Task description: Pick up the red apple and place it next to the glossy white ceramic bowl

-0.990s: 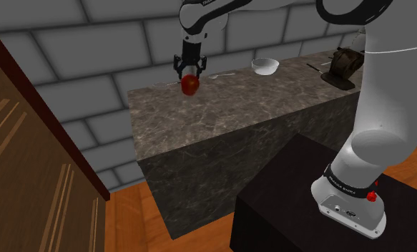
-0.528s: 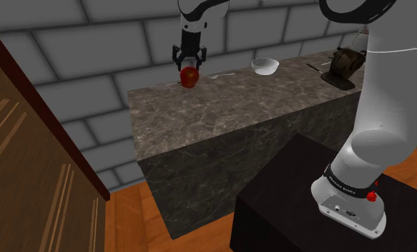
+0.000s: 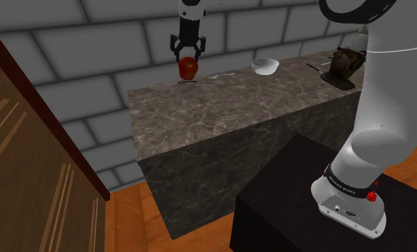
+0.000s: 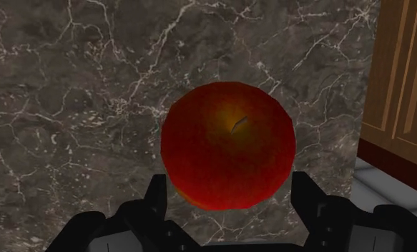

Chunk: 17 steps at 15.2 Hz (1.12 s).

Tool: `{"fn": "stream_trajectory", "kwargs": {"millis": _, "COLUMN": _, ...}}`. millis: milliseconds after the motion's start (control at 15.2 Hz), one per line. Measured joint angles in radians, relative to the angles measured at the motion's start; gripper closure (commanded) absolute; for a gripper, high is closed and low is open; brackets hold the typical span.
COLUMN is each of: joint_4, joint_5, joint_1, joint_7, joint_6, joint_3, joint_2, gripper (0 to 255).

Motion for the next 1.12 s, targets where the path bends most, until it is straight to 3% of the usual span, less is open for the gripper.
{"fn": "stream_trajectory", "kwargs": {"millis": 330, "joint_4": 0.038, "joint_5": 0.002, "joint_1": -0.008, "joint_7": -0.007, "joint_6": -0.049, "joint_3": -0.003, "joint_2": -0.010, "gripper": 255}}
{"fn": "stream_trajectory", "kwargs": {"millis": 1122, "joint_4": -0.149, "joint_5": 0.066, "joint_1": -0.172, "joint_7": -0.263, "joint_6": -0.017, "joint_3": -0.083, "joint_2": -0.136, "gripper": 255}}
